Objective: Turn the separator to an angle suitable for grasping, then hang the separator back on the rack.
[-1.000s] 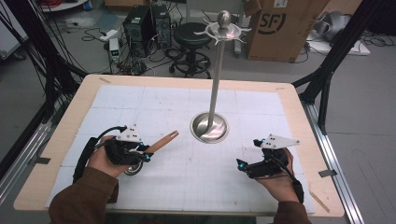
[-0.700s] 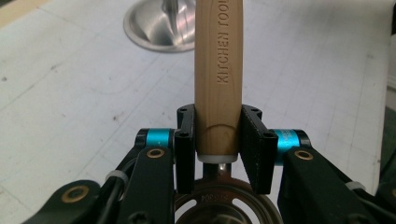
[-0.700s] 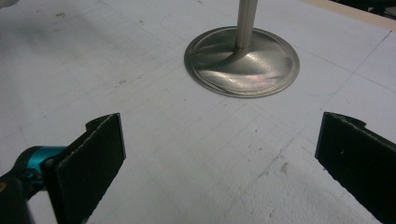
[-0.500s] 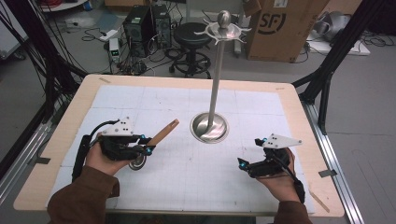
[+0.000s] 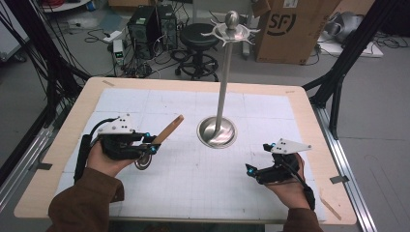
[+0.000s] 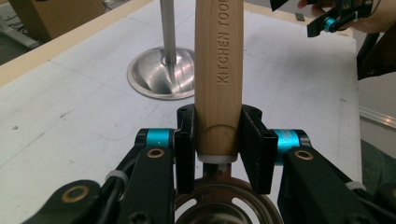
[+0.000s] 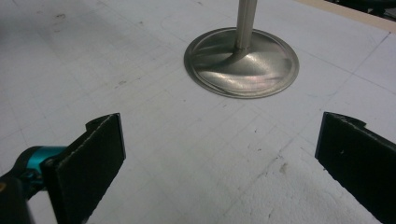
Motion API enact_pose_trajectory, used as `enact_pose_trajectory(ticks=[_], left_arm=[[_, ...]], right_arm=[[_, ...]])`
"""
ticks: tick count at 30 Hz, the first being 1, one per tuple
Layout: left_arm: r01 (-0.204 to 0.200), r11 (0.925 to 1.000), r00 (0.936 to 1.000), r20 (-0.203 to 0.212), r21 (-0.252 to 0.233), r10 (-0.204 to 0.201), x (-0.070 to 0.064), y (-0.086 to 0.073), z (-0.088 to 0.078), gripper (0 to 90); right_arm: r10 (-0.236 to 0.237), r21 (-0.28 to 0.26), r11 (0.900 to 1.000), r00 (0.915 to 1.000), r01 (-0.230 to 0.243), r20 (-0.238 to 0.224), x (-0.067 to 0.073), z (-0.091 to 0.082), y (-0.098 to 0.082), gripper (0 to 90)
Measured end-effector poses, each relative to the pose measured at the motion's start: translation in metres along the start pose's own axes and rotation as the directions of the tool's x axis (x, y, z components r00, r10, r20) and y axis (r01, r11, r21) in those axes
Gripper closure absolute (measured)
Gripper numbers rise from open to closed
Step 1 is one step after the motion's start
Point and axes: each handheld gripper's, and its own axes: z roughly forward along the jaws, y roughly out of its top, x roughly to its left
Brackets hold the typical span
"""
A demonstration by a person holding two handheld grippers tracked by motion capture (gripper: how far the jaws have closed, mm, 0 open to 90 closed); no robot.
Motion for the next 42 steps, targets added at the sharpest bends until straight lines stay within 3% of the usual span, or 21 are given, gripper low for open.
enact_pose_trajectory(ticks=[7, 11, 30, 37, 38, 42], left_arm=[[0.001, 0.9997, 1.0, 0.008, -0.023, -0.001, 0.002, -0.006, -0.005, 68.9], [0.019, 0.9959, 0.9998, 0.013, -0.089, -0.018, 0.006, -0.007, -0.014, 68.9], [0.027, 0.9928, 0.9995, 0.019, -0.116, -0.025, 0.008, -0.005, -0.013, 68.8], [0.033, 0.9887, 0.9994, 0.016, -0.146, -0.031, 0.01, 0.005, -0.014, 68.8], [0.044, 0.987, 0.9985, 0.038, -0.155, -0.038, 0.011, 0.011, -0.012, 68.8], [0.044, 0.9873, 0.9981, 0.05, -0.153, -0.036, 0.012, 0.021, -0.007, 68.8]], right_arm=[[-0.006, -0.001, 1.0, 1.0, 0.006, 0.0, 0.001, 0.001, 0.001, 0.4], [0.002, -0.012, 1.0, 1.0, -0.002, -0.001, 0.001, 0.0, 0.002, 0.4], [0.006, -0.006, 1.0, 0.9999, -0.006, -0.015, -0.001, 0.003, 0.002, 0.4], [-0.002, -0.015, 1.0, 0.9997, 0.002, -0.026, 0.0, 0.002, 0.002, 0.4], [-0.002, -0.017, 1.0, 0.9997, 0.002, -0.026, 0.0, 0.002, 0.002, 0.3], [-0.005, -0.012, 1.0, 0.9996, 0.005, -0.029, 0.001, 0.003, 0.002, 0.4]])
